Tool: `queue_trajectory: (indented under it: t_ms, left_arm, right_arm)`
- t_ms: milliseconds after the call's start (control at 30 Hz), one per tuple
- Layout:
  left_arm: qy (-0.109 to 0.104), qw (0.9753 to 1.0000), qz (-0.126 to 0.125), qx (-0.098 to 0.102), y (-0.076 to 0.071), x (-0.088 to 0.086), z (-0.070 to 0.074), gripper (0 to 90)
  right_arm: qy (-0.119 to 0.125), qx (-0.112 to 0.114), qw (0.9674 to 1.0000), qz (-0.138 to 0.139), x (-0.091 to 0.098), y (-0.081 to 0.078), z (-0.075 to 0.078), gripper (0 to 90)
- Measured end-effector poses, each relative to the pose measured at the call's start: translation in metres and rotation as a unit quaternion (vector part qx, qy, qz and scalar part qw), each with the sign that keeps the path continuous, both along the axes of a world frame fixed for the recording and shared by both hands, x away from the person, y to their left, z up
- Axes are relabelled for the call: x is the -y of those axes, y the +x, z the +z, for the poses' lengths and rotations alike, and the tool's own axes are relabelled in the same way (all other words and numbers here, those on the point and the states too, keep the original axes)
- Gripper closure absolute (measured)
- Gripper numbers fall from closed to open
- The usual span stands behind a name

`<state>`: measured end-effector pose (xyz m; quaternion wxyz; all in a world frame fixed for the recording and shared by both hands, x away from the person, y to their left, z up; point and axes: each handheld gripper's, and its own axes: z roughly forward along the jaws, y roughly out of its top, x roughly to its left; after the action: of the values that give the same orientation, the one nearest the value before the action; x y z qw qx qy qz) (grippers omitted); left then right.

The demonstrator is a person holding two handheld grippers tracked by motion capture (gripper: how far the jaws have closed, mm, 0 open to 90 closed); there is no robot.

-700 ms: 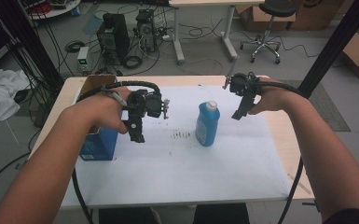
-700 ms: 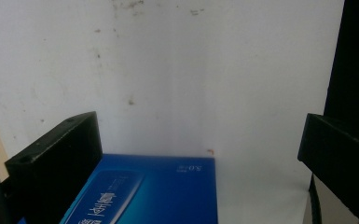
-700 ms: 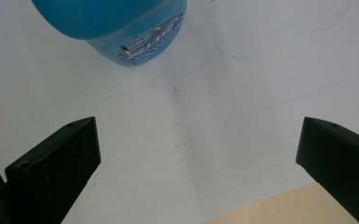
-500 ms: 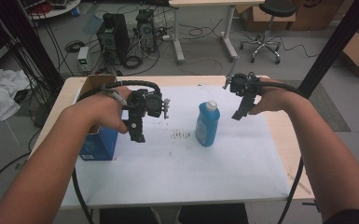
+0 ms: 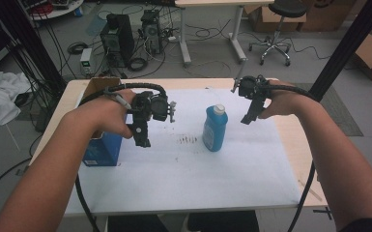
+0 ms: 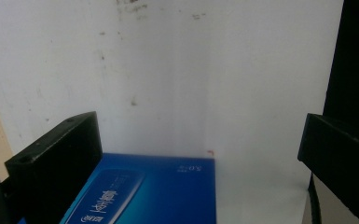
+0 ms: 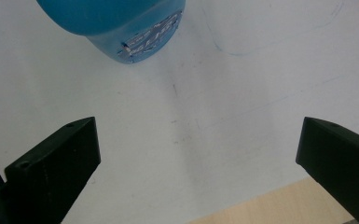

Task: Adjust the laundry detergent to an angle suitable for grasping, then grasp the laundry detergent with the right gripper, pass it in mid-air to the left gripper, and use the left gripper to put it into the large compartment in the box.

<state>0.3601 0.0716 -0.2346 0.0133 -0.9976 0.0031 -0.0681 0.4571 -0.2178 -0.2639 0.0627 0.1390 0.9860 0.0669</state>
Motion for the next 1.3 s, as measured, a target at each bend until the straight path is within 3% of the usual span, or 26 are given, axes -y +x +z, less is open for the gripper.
queue_trajectory:
  t_ms: [667,933,1167,1300]
  left_arm:
    - [0.001,1.0000,-0.008,0.001,0.001,0.003,-0.002,0.1]
    - [0.002,0.9999,-0.016,0.001,0.001,0.002,-0.001,0.1]
    - [0.006,0.9998,-0.020,0.009,-0.003,-0.002,0.000,0.1]
    - [0.002,0.9997,-0.020,0.013,-0.006,-0.003,-0.002,0.1]
  right_arm:
    - [0.001,-0.001,1.0000,-0.003,0.002,-0.005,-0.001,0.0]
    - [0.011,0.000,0.9999,-0.007,0.005,-0.019,-0.001,0.0]
    - [0.047,0.002,0.9988,-0.013,0.005,-0.049,-0.009,0.0]
    - [0.091,0.029,0.9947,-0.037,0.007,-0.064,-0.020,0.0]
